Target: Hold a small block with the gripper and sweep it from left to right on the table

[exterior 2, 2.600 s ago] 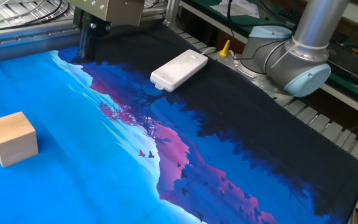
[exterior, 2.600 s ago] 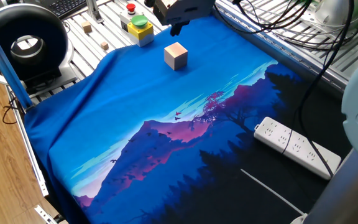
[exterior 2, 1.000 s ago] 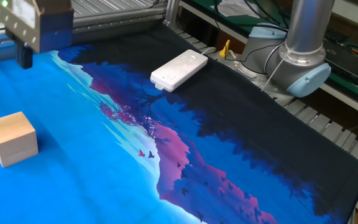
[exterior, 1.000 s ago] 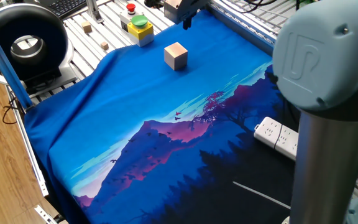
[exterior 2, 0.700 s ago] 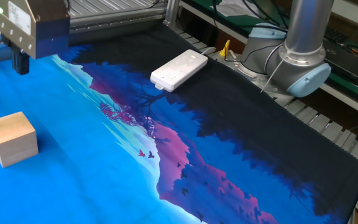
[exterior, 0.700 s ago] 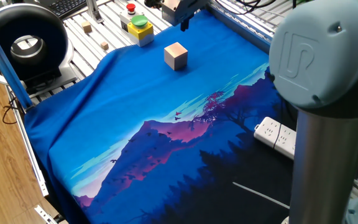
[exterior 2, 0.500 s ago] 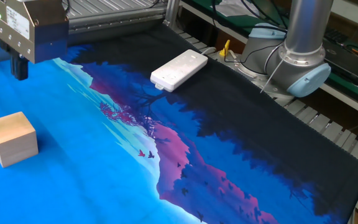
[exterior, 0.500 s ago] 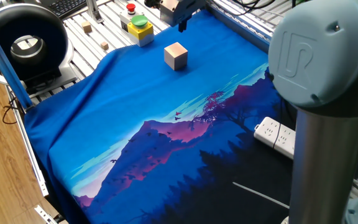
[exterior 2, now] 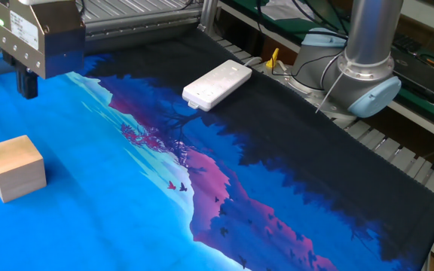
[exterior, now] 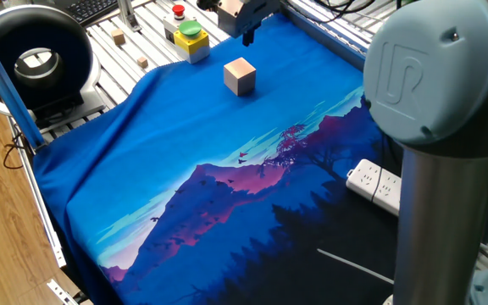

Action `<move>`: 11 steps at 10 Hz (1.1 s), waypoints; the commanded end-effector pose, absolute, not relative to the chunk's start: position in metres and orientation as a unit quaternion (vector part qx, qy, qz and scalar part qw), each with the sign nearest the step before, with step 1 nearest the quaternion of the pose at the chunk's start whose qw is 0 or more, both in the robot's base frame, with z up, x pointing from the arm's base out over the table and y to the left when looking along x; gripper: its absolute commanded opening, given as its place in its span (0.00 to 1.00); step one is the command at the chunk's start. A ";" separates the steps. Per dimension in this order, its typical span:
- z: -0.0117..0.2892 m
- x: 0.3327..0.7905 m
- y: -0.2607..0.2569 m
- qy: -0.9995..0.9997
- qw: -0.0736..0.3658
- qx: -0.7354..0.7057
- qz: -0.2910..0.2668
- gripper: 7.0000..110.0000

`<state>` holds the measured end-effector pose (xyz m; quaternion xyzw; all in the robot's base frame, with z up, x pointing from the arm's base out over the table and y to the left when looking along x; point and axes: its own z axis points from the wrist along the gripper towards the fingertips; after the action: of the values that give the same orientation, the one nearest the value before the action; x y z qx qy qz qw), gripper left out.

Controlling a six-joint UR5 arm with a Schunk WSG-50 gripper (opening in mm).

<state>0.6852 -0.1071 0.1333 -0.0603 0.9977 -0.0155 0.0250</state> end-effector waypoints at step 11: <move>0.111 0.699 -0.101 0.998 0.021 -0.051 0.029 0.00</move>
<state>0.7069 -0.1147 0.1084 -0.0519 0.9981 -0.0026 0.0322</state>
